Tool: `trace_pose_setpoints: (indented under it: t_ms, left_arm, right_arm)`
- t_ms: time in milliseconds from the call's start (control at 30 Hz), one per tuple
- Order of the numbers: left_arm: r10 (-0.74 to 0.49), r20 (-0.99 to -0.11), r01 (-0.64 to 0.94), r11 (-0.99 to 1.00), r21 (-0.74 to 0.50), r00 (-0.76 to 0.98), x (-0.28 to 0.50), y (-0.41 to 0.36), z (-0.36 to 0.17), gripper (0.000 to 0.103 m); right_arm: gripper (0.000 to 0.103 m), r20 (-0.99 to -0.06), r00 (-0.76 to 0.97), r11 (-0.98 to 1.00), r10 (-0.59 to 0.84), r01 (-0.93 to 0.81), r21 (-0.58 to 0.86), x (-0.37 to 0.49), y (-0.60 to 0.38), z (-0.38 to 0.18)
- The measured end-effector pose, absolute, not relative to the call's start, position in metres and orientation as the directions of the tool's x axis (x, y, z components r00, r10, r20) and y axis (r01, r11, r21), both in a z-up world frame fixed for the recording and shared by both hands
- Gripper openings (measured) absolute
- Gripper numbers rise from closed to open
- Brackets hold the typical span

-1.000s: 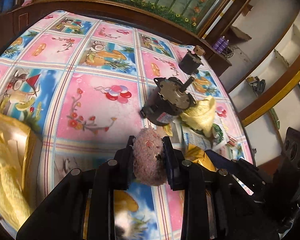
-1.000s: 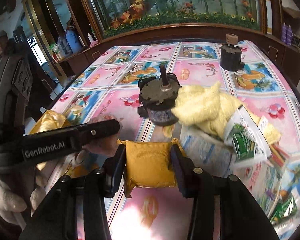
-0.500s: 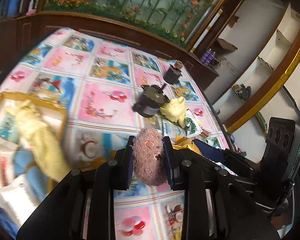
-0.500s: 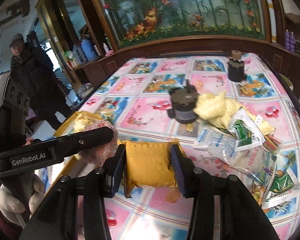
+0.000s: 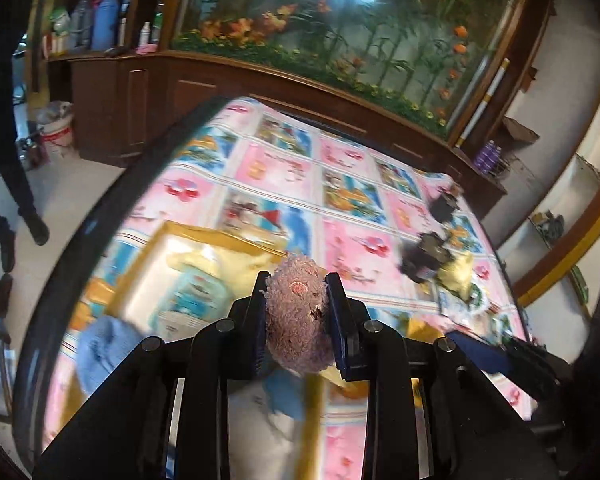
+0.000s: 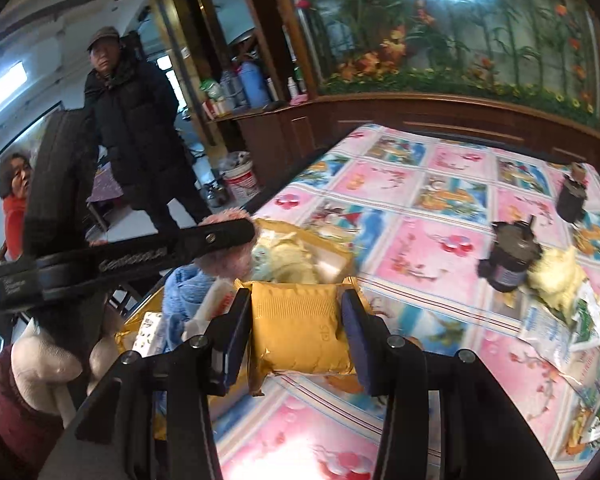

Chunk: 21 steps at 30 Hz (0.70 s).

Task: Organize soft objects
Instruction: 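Carry the pink ball and yellow pouch into the box and open both tools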

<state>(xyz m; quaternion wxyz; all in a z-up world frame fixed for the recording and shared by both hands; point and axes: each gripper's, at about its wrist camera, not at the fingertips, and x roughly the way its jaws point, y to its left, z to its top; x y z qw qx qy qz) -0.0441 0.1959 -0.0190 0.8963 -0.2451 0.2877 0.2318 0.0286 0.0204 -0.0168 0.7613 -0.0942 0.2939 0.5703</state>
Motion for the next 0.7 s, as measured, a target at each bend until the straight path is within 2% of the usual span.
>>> trace_pose_setpoints:
  t_ms: [167,467,700]
  left_arm:
    - [0.327,-0.660,-0.628,0.724,-0.285,0.676,-0.045,0.241,-0.038,0.026]
    - [0.315,-0.725,-0.682,0.675,-0.283,0.613,-0.030,0.286,-0.078,0.026]
    - [0.292,-0.758,-0.699,0.656,-0.286,0.583,-0.024,0.297,-0.096,0.029]
  right_arm:
    - [0.045,-0.594,0.141,0.300,0.792,-0.937,0.178,0.015,0.059,-0.030]
    - [0.045,-0.669,0.144,0.314,0.730,-0.939,0.141,0.015,0.110,-0.064]
    - [0.045,-0.678,0.180,0.321,0.712,-0.943,0.087,0.014,0.123,-0.070]
